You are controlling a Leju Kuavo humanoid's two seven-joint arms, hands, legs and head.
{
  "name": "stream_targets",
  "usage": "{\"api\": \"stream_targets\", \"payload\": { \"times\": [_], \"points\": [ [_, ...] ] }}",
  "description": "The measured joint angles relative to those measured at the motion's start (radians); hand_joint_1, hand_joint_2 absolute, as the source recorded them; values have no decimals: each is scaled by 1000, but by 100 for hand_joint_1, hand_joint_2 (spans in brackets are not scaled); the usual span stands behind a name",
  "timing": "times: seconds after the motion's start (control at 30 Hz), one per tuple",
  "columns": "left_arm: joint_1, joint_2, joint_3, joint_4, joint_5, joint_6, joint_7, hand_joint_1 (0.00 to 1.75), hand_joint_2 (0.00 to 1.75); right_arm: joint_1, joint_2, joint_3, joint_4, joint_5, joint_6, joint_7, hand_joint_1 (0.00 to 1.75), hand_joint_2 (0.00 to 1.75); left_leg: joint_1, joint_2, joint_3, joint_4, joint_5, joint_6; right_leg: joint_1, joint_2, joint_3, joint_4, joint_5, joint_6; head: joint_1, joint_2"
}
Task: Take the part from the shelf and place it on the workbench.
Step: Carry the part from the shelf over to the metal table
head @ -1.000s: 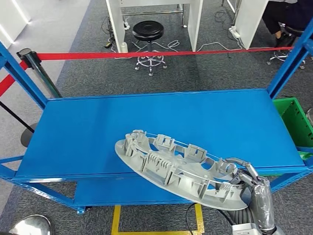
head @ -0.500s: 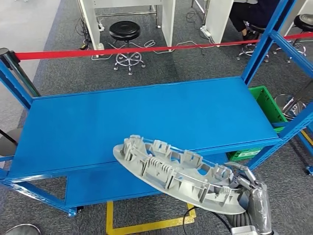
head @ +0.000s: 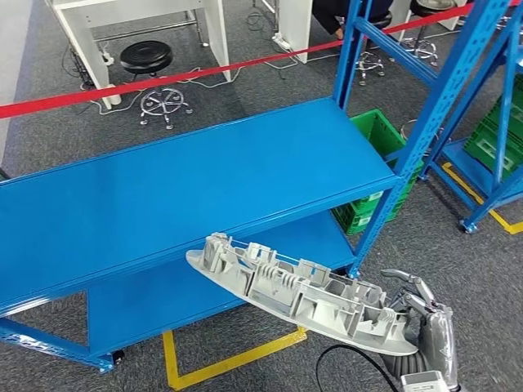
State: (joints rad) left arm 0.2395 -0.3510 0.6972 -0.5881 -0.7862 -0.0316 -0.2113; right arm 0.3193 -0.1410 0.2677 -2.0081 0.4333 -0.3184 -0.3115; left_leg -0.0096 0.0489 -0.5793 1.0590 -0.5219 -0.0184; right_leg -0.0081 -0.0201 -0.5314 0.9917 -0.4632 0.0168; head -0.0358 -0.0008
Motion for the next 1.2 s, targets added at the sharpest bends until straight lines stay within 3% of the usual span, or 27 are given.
{"api": "stream_targets", "payload": {
  "times": [0.07, 0.1, 0.13, 0.17, 0.2, 0.23, 0.3, 0.33, 0.4, 0.43, 0.47, 0.53, 0.57, 0.6, 0.63, 0.67, 0.73, 0.8, 0.83, 0.87, 0.9, 0.97, 1.03, 1.07, 1.1, 1.13, 1.2],
  "points": [
    [-1, 0, 6, 1, -5, 0, -3, 0, 175, -1, 8, -3, 0, -8, 4, -3, 175, 175, 0, -37, -35, 123, -93, -3, 0, 25, -31, 1, 26, -5, -1, 0],
    [-2, 0, 9, 2, -8, 0, -4, 0, 175, 0, 11, -4, 0, -13, 8, -4, 175, 175, 0, -42, -44, 174, -114, -1, 0, 39, -48, 2, 39, -5, -2, 0],
    [-3, 1, 12, 2, -12, 0, -4, 0, 175, 2, 13, -7, 0, -17, 10, -5, 175, 175, 0, -44, -40, 195, -109, 1, 0, 52, -64, 3, 52, -3, -2, 0],
    [-5, 1, 16, 3, -15, 0, -5, 0, 175, 3, 16, -9, 0, -21, 13, -6, 175, 175, 0, -46, -20, 183, -85, 4, 0, 65, -79, 3, 63, -1, -2, 0],
    [-6, 1, 20, 3, -17, 0, -5, 0, 175, 4, 18, -12, 0, -24, 14, -7, 175, 175, 1, -53, 17, 135, -51, 8, -1, 78, -93, 3, 76, 1, -2, 0],
    [-7, 1, 23, 4, -20, 0, -5, 0, 175, 4, 21, -15, 0, -28, 15, -7, 175, 175, 2, -75, 65, 65, -27, 11, -1, 92, -106, 4, 88, 5, -2, 0],
    [-9, 1, 28, 5, -25, -1, -5, 0, 175, 4, 25, -21, 0, -34, 19, -9, 175, 175, 6, -126, 148, -70, -15, 19, 0, 116, -125, 4, 112, 15, -1, 0],
    [-10, 0, 30, 6, -28, -1, -5, 0, 175, 5, 28, -23, 0, -36, 21, -10, 175, 175, 7, -142, 166, -104, -21, 22, 0, 127, -130, 2, 124, 21, -1, 0],
    [-13, 0, 37, 8, -35, -4, -6, 0, 175, 10, 33, -26, 0, -37, 23, -12, 175, 175, 5, -125, 162, -112, -15, 31, -2, 143, -136, -6, 146, 34, -2, 0],
    [-15, 0, 42, 9, -38, -6, -6, 0, 175, 12, 36, -26, 0, -37, 23, -12, 175, 175, 5, -110, 155, -111, -6, 39, -1, 131, -142, -3, 139, 39, 0, 0],
    [-16, -1, 47, 10, -41, -8, -6, 0, 175, 14, 39, -26, 1, -36, 23, -12, 175, 175, 5, -94, 145, -111, 5, 46, 0, 108, -152, 16, 113, 42, 3, 0],
    [-17, -1, 56, 12, -45, -10, -6, 0, 175, 14, 45, -26, 2, -34, 23, -12, 175, 175, 3, -63, 121, -111, 26, 56, 0, 50, -182, 119, 8, 48, 10, 0],
    [-17, -1, 60, 12, -46, -11, -6, 0, 175, 14, 48, -25, 3, -33, 24, -12, 175, 175, 1, -47, 108, -110, 36, 58, -1, 35, -197, 192, -40, 52, 11, 0],
    [-17, -1, 63, 13, -47, -11, -6, 0, 175, 14, 50, -25, 4, -31, 24, -12, 175, 175, 0, -30, 93, -109, 47, 57, -3, 28, -207, 260, -67, 55, 11, 0],
    [-18, 0, 67, 13, -48, -12, -6, 0, 175, 14, 52, -25, 5, -31, 24, -12, 175, 175, -1, -14, 78, -107, 58, 56, -5, 26, -203, 304, -67, 58, 11, 0],
    [-19, 0, 70, 13, -49, -13, -6, 0, 175, 14, 54, -24, 6, -30, 24, -12, 175, 175, -2, 2, 63, -104, 68, 55, -6, 23, -183, 315, -46, 59, 11, 0],
    [-22, 0, 74, 14, -51, -14, -6, 0, 175, 14, 57, -24, 7, -28, 24, -12, 175, 175, -4, 29, 35, -96, 84, 49, -7, 3, -86, 224, -1, 62, 11, 0],
    [-24, 0, 77, 14, -51, -14, -6, 0, 175, 12, 60, -24, 7, -27, 23, -12, 175, 175, -8, 46, 20, -87, 96, 39, -2, -37, 35, 65, -20, 59, 10, 0],
    [-24, 0, 77, 14, -51, -14, -7, 0, 175, 11, 61, -24, 7, -26, 23, -12, 175, 175, -9, 55, 17, -84, 102, 35, 2, -49, 68, 10, -37, 54, 9, 0],
    [-25, 1, 78, 14, -51, -14, -7, 0, 175, 11, 62, -25, 8, -26, 23, -13, 175, 175, -8, 64, 14, -83, 109, 30, 7, -50, 80, -18, -47, 47, 8, 0],
    [-25, 1, 78, 15, -51, -13, -7, 0, 175, 12, 64, -25, 8, -26, 22, -13, 175, 175, -6, 74, 12, -82, 115, 24, 9, -41, 71, -23, -43, 34, 6, 0],
    [-26, 2, 80, 16, -51, -13, -7, 0, 175, 13, 65, -25, 8, -27, 22, -13, 175, 175, 0, 47, 0, -65, 89, 10, 11, -22, 45, -23, -22, 14, 7, 0],
    [-25, 2, 81, 18, -52, -13, -7, 0, 175, 12, 67, -25, 8, -26, 22, -13, 175, 175, 2, -13, -26, 16, -5, 0, 10, 0, 16, -23, 6, -1, 4, 0],
    [-25, 2, 81, 19, -52, -13, -7, 0, 175, 12, 68, -25, 8, -26, 22, -13, 175, 175, 1, -34, -42, 80, -57, -1, 11, 13, -1, -22, 20, -4, 3, 0],
    [-25, 2, 82, 20, -52, -13, -7, 0, 175, 12, 70, -25, 8, -26, 22, -13, 175, 175, 1, -42, -53, 140, -90, 1, 12, 26, -18, -21, 34, -6, 2, 0],
    [-25, 2, 82, 20, -52, -14, -7, 0, 175, 12, 71, -25, 8, -26, 22, -13, 175, 175, 0, -45, -56, 182, -99, 4, 13, 40, -37, -20, 48, -6, 2, 0],
    [-26, 3, 82, 21, -53, -14, -7, 0, 175, 14, 73, -24, 8, -24, 20, -13, 175, 175, -1, -49, -16, 169, -51, 11, 14, 66, -72, -17, 75, -4, 2, 0]
  ]
}}
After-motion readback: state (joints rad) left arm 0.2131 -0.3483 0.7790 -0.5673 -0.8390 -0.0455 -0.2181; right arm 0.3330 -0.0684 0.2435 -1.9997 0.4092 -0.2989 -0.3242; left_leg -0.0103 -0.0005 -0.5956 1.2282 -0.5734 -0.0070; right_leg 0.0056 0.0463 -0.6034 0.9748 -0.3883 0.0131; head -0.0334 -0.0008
